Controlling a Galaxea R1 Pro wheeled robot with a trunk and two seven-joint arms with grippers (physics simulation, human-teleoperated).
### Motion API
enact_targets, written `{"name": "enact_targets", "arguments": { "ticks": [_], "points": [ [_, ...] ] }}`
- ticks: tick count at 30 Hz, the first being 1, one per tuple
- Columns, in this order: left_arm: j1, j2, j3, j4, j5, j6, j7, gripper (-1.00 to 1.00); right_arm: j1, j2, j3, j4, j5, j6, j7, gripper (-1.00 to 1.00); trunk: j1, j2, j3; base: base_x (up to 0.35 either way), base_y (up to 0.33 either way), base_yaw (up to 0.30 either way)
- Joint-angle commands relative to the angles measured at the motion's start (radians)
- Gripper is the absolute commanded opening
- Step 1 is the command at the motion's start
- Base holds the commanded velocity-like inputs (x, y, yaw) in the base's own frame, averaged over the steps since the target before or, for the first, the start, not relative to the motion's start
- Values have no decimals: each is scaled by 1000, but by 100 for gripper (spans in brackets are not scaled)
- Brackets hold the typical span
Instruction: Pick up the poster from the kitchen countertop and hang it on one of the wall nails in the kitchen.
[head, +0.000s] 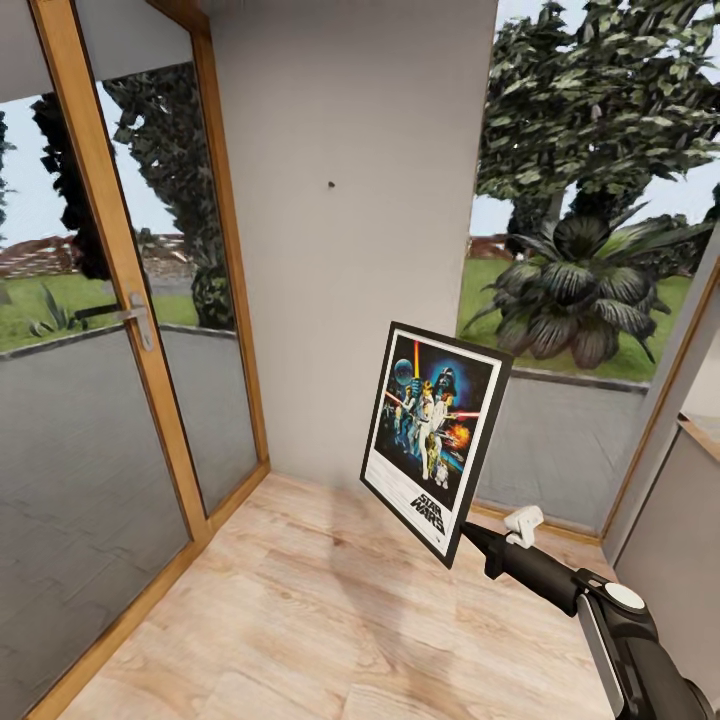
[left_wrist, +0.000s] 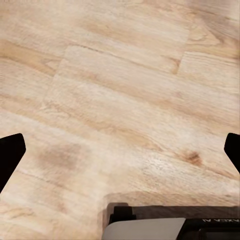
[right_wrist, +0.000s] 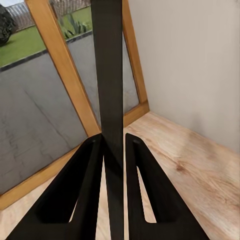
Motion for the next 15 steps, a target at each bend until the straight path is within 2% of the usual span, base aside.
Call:
{"name": "enact_targets", "arguments": {
  "ticks": [1,15],
  "points": [
    [0,0,1,-1,0,-2,0,100,-1,0,-2,-1,-3,10,7,-100,-4,6,2,0,0,0],
    [0,0,1,-1,0,-2,0,100,-1,0,-2,-4,-3,10,7,-100,-57,104,46,0,0,0]
  ]
}}
